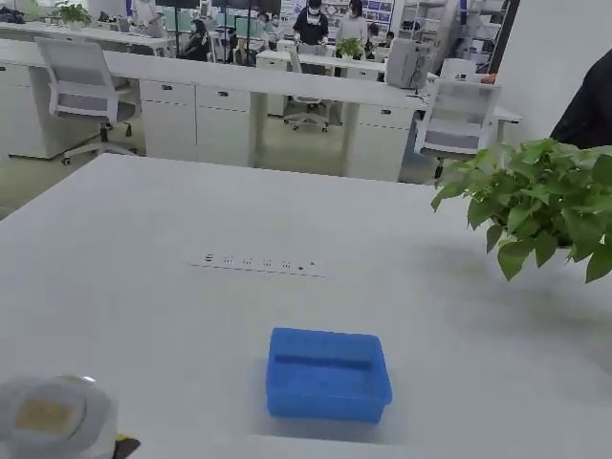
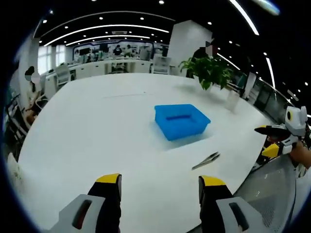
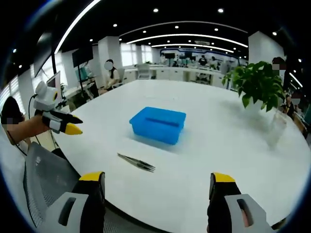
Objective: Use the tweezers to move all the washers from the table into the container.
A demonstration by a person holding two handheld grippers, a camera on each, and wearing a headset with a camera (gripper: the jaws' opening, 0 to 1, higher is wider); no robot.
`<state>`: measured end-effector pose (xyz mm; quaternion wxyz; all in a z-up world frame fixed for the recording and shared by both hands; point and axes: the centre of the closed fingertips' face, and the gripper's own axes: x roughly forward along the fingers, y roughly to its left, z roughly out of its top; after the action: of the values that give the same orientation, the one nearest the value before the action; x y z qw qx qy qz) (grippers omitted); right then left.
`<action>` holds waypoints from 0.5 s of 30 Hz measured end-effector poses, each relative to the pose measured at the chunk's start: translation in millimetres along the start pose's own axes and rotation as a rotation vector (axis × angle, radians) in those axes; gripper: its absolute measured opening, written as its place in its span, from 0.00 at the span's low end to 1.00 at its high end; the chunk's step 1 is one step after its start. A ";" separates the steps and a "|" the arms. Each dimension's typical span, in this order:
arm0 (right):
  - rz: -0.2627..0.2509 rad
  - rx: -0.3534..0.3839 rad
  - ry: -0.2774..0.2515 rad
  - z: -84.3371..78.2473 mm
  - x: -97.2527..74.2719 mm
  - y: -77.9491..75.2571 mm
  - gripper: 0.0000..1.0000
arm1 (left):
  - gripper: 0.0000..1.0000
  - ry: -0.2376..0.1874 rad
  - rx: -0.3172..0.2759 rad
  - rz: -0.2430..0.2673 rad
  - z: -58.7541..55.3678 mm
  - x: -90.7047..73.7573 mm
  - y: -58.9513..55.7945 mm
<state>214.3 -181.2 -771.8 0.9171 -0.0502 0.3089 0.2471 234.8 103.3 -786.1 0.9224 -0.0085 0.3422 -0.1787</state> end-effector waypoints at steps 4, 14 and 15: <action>-0.009 0.017 0.000 -1.1 0.0 -1.9 0.89 | 0.73 -0.035 0.014 0.100 -1.0 -20.8 11.5; -0.049 0.071 -0.032 2.2 -1.8 -11.5 0.98 | 0.84 -0.110 0.041 0.211 -0.5 -38.7 8.9; -0.057 0.081 -0.035 2.7 -2.0 -13.1 0.99 | 0.84 -0.113 0.045 0.214 -0.4 -38.8 8.4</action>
<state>220.8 -192.8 -769.2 0.9303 -0.0173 0.3008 0.2090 210.1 124.2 -763.3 0.9541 0.0385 0.2844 -0.0859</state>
